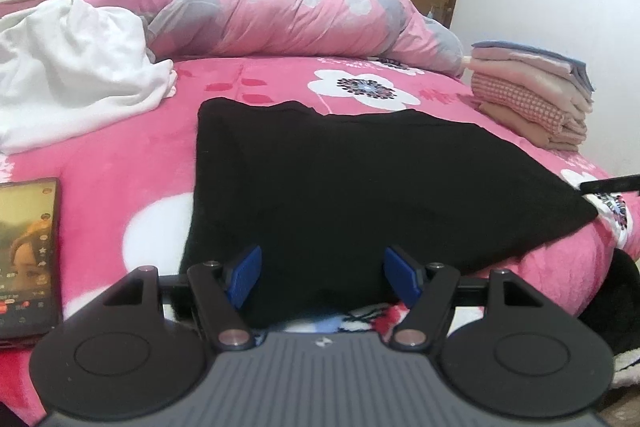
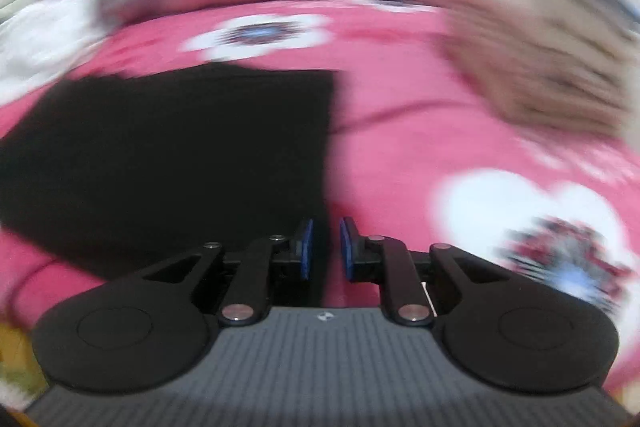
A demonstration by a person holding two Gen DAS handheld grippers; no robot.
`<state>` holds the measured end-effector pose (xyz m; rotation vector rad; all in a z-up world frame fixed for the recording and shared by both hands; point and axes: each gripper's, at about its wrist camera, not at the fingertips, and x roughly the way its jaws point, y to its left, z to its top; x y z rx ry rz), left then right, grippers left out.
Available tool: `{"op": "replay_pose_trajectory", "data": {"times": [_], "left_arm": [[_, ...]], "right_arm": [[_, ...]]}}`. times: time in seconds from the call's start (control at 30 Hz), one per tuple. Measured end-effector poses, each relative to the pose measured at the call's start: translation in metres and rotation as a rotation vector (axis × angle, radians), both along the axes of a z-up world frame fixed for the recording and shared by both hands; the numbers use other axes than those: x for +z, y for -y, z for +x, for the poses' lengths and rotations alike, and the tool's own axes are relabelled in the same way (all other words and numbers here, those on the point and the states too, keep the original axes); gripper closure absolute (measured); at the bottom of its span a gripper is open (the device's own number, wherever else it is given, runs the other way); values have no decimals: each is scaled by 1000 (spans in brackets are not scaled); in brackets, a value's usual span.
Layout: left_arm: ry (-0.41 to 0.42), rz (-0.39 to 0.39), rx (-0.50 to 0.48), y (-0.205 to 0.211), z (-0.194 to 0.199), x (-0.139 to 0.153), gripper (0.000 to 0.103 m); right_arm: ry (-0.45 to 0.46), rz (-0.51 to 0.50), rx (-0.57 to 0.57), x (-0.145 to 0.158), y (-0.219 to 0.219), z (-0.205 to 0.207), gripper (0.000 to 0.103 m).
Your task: Fold clothes
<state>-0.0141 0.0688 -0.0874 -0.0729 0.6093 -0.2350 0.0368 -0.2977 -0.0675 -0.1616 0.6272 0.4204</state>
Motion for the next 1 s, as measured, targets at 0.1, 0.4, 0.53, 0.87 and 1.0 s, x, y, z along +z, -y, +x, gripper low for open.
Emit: {"op": "replay_pose_trajectory", "data": {"times": [0.1, 0.4, 0.53, 0.87, 1.0], "left_arm": [[-4, 18, 9, 0, 1, 1, 34], [-26, 65, 37, 3, 3, 3, 34], [-28, 70, 40, 0, 2, 4, 34], [-3, 81, 51, -3, -4, 13, 33], [8, 78, 64, -5, -6, 13, 32]], "right_arm": [[20, 14, -2, 3, 6, -8, 86], [19, 63, -70, 1, 47, -29, 88], [-51, 92, -170, -12, 89, -35, 91], [75, 148, -79, 25, 69, -18, 88], [-6, 120, -50, 3, 57, -3, 88]]}}
